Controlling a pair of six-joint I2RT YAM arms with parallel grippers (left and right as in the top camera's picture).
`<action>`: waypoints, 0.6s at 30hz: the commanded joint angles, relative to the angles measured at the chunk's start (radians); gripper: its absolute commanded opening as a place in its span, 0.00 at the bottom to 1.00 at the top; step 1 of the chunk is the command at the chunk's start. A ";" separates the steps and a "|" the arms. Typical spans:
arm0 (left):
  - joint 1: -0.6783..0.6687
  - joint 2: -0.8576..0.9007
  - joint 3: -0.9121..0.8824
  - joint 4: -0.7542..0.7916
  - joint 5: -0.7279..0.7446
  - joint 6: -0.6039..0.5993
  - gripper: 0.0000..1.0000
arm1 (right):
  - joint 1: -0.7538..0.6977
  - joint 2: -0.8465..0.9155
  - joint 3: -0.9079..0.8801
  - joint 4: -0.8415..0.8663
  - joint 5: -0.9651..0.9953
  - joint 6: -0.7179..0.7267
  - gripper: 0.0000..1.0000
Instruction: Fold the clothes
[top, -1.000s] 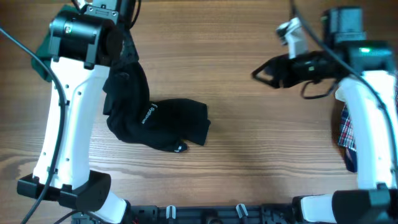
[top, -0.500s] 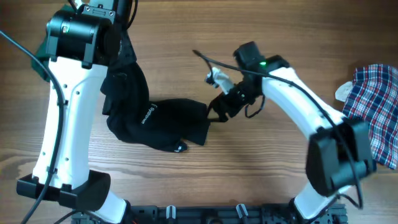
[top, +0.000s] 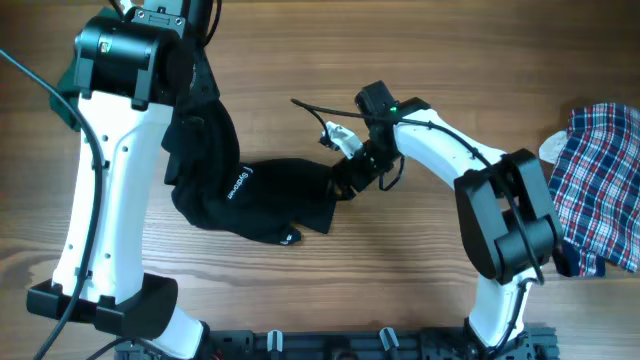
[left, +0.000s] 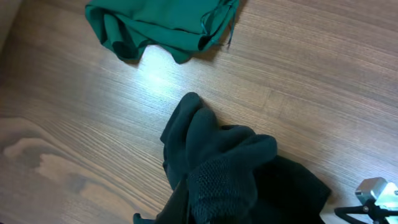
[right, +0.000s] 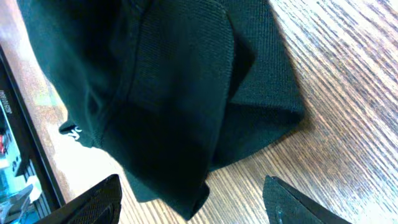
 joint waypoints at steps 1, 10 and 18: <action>0.005 -0.004 0.000 0.002 -0.020 0.009 0.04 | 0.003 0.026 -0.002 0.010 -0.003 0.020 0.74; 0.005 -0.004 0.000 -0.002 -0.020 0.009 0.04 | 0.057 0.033 -0.003 0.047 -0.047 0.024 0.73; 0.005 -0.004 0.000 -0.005 -0.020 0.009 0.04 | 0.098 0.034 -0.003 0.054 -0.047 0.050 0.62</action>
